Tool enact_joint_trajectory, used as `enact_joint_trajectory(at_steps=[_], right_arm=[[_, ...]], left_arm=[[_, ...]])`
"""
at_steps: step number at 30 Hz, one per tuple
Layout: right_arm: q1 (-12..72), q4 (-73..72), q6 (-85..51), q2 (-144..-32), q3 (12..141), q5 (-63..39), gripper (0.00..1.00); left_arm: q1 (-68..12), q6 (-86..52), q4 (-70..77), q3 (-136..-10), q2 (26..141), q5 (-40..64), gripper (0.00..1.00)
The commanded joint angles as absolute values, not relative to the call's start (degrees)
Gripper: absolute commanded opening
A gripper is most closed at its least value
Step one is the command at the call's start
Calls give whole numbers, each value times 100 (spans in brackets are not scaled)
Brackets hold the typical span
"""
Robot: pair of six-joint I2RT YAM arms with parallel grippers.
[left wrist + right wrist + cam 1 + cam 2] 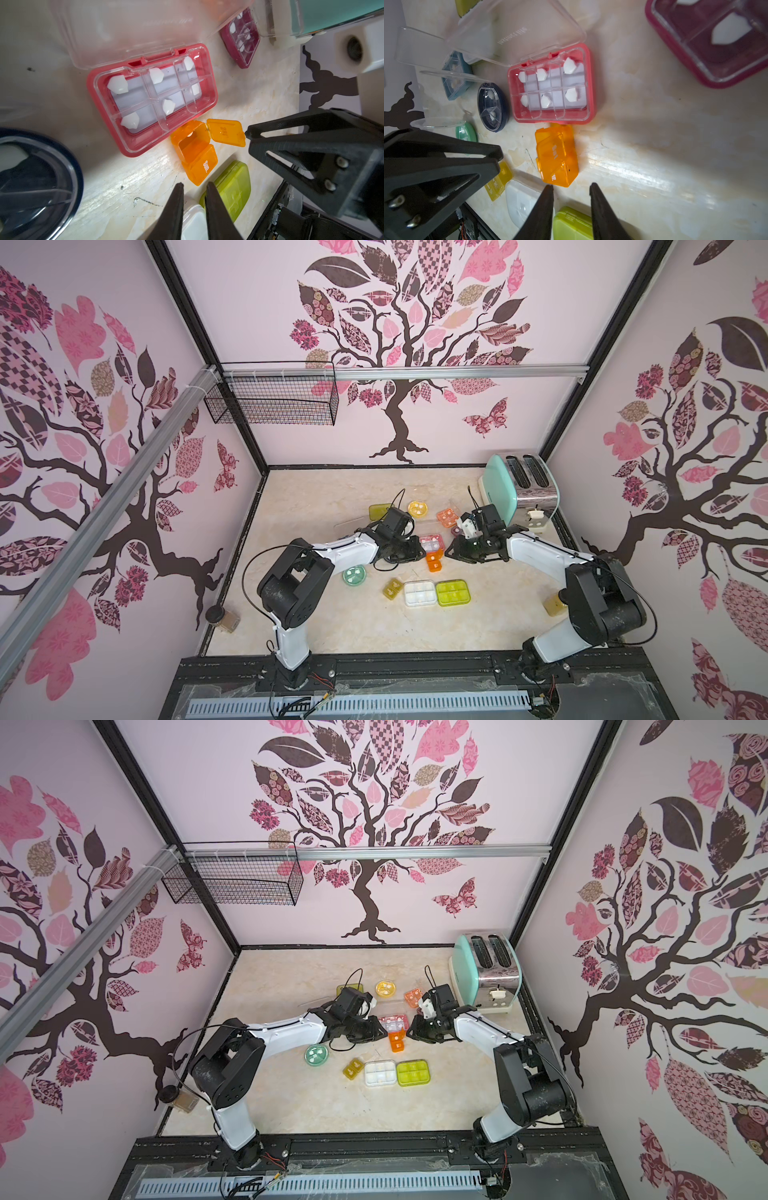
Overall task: Close pillboxes
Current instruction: Close the lid on the pillbox.
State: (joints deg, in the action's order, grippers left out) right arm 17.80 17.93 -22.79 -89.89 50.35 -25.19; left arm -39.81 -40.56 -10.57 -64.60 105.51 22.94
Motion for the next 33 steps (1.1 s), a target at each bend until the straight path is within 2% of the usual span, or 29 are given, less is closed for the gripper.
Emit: enact_joint_trajectory(at_steps=[1, 9, 15, 20, 33], right_arm=[[1767, 1706, -2197, -9183, 5194, -2442, 32], [1762, 1437, -2301, -9553, 5341, -2593, 29], [1770, 1380, -2340, -9571, 5410, -2609, 28], [1801, 1381, -2347, -9591, 5404, -2654, 28], [1931, 1367, -2313, -9556, 5398, -2722, 29]], left_arm=[[-4000, -3845, -1145, -6502, 10563, 2135, 20], [-4098, -3390, -1737, -6680, 10800, 1688, 18], [-4130, -3403, -1662, -6719, 10983, 1742, 18], [-4158, -3273, -1760, -6759, 10992, 1596, 22], [-4184, -3360, -1724, -6888, 11208, 1468, 21]])
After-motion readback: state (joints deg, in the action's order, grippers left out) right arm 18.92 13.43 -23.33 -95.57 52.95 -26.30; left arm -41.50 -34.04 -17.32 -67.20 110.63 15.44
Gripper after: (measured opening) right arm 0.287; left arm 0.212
